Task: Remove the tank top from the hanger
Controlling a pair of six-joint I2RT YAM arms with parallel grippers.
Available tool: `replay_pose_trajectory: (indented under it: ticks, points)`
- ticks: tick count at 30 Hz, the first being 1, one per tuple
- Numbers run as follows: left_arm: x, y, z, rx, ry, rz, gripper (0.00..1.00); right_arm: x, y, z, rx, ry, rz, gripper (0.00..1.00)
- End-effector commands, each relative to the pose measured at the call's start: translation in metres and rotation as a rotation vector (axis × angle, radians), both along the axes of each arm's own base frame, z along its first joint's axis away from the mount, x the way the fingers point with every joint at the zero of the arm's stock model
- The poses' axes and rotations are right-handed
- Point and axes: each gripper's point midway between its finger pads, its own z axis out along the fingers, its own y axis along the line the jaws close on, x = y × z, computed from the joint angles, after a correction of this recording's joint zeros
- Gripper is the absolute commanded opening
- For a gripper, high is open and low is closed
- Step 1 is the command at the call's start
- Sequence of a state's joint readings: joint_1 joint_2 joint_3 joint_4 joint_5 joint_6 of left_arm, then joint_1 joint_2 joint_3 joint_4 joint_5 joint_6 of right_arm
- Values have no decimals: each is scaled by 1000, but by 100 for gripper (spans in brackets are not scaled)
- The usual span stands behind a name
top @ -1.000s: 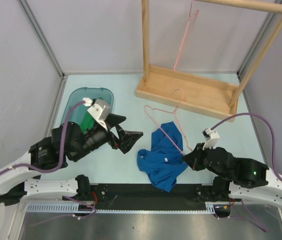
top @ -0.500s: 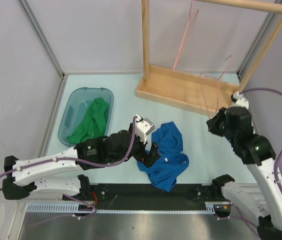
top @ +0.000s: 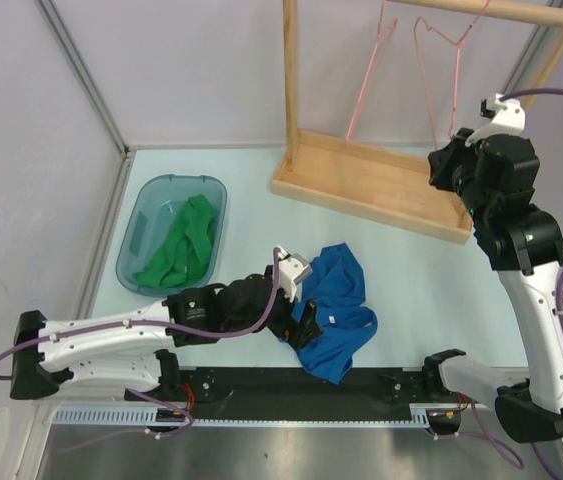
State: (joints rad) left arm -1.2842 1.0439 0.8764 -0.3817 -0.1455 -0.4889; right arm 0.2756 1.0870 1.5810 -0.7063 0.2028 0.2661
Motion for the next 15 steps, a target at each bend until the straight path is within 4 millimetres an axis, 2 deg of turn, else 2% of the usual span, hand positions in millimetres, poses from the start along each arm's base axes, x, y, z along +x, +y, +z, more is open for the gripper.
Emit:
replay_pose_trajectory:
  ticks: [1, 4, 6, 7, 8, 11, 15]
  points:
    - [-5, 0, 20, -104, 10, -10, 99, 24, -12, 41, -11, -103, -36, 0]
    - [-5, 6, 16, -103, 11, 3, 99, 40, -26, 39, 32, -80, -54, 0]
    - [-5, 13, 16, -108, 5, 19, 99, 47, -45, 31, 67, -49, -104, 0]
    - [-4, 15, 16, -109, 1, 25, 99, 47, -47, 26, 83, -28, -100, 0]
    - [-4, 18, 16, -110, 0, 27, 100, 49, -63, 20, 93, -10, -140, 0]
    - [-4, 21, 11, -92, 1, 36, 99, 47, -79, 4, 130, 34, -164, 0]
    - [-3, 20, 7, -72, 3, 36, 100, 45, -89, -19, 166, 109, -154, 0]
